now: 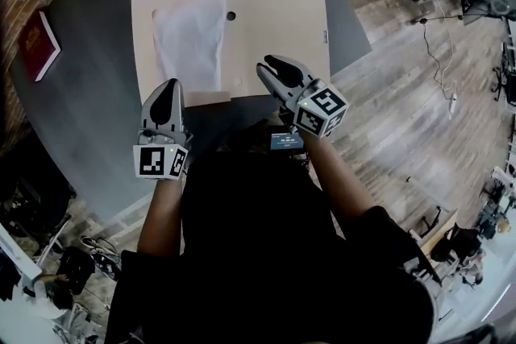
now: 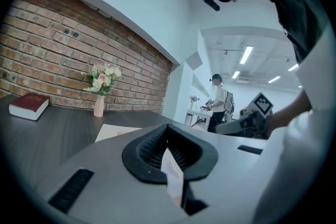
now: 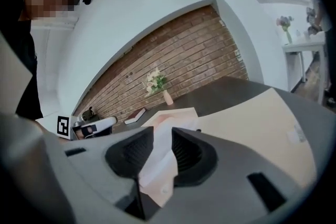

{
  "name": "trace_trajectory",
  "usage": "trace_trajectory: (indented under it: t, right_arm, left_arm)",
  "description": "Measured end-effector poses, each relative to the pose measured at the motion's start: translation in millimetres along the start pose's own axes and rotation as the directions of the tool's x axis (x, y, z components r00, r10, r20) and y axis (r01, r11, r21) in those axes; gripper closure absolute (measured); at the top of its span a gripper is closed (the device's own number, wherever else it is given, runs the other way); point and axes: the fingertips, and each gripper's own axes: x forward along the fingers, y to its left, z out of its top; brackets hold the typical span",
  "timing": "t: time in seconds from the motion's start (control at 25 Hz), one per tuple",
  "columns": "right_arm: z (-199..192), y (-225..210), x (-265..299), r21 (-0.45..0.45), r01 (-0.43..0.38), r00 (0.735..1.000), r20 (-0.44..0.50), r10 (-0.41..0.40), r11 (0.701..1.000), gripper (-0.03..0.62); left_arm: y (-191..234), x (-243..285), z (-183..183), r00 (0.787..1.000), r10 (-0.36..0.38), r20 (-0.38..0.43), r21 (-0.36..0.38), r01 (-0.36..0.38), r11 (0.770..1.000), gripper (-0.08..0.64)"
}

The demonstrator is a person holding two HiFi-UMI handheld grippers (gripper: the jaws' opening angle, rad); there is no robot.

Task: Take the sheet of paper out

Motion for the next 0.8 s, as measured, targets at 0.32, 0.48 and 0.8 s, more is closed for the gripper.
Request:
trace_trajectory:
  t: [0.32, 0.48, 0.8]
  right_arm:
    - [-19, -25, 78, 0.125, -0.077, 0.971, -0.215, 0.103, 0.989, 0.482]
    - [-39, -52, 108, 0.196, -0.029, 0.943, -0.320, 0.092, 0.980, 0.480]
    - [-49, -71, 140, 0.106, -0.008, 0.880, -0.472, 0.058, 0.994, 0.480]
  left_arm:
    - [23, 0, -14, 0.993, 0.113, -0.037, 0.020, -0.112, 0.994, 0.565]
    - [34, 12, -16, 0.988, 0.153, -0.034, 0.011, -0.153, 0.988, 0.565]
    - [29, 25, -16, 0.986, 0.158, -0.049, 0.050, -0.155, 0.987, 0.565]
